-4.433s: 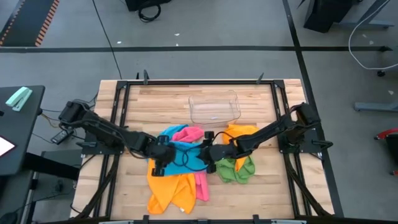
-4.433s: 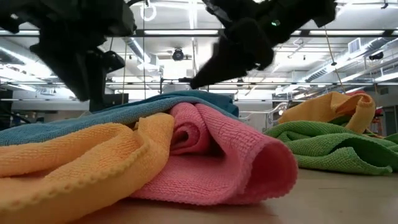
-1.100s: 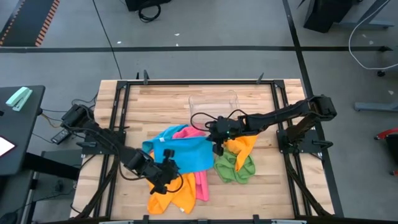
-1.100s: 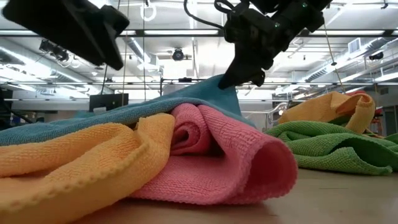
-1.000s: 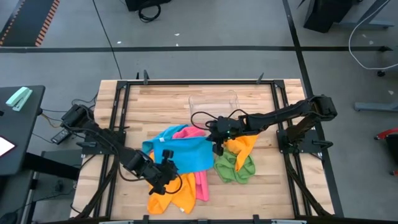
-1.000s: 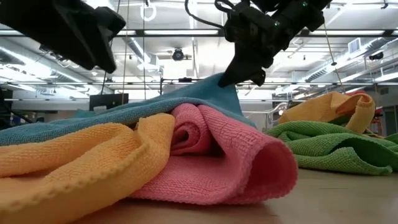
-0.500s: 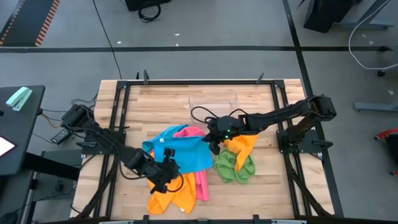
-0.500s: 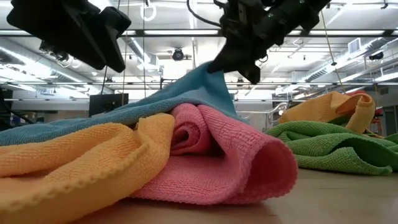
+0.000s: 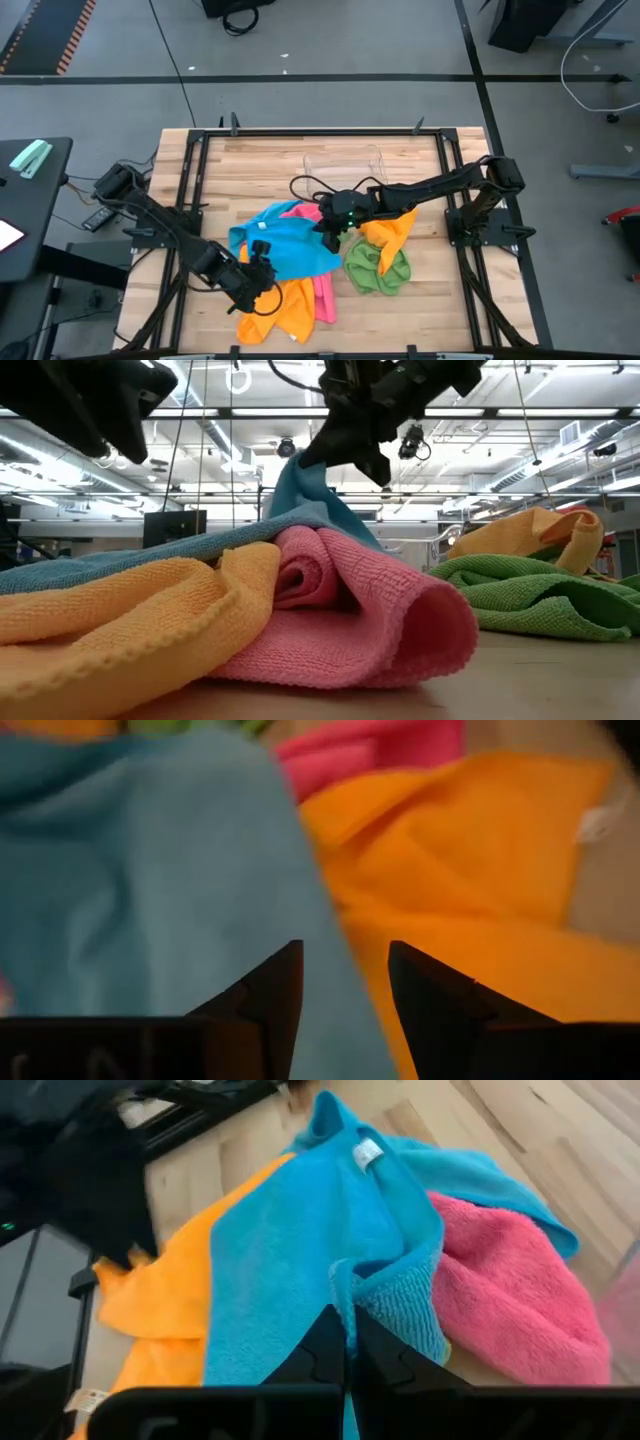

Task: Fold microfiber towels
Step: Fold the bottom blue microfiber cloth

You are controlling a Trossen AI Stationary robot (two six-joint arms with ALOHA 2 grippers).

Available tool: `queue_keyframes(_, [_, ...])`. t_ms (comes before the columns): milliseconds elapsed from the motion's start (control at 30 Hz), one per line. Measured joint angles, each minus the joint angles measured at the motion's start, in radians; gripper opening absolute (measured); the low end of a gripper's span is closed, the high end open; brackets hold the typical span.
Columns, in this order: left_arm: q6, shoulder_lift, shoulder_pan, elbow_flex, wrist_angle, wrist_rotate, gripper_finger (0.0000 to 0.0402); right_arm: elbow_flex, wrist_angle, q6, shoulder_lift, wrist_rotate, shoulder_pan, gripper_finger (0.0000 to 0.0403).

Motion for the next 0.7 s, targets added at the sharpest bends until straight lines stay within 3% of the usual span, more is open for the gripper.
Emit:
queue_keyframes(233, [-0.080, -0.054, 0.013, 0.000, -0.119, -0.038, 0.0136, 0.018, -0.020, -0.030, 0.001, 0.001, 0.001, 0.0006])
queue_keyframes(700, [-0.016, -0.113, 0.024, 0.000, -0.045, -0.151, 0.0157, 0.101, -0.177, -0.117, 0.001, 0.107, 0.068, 0.0006])
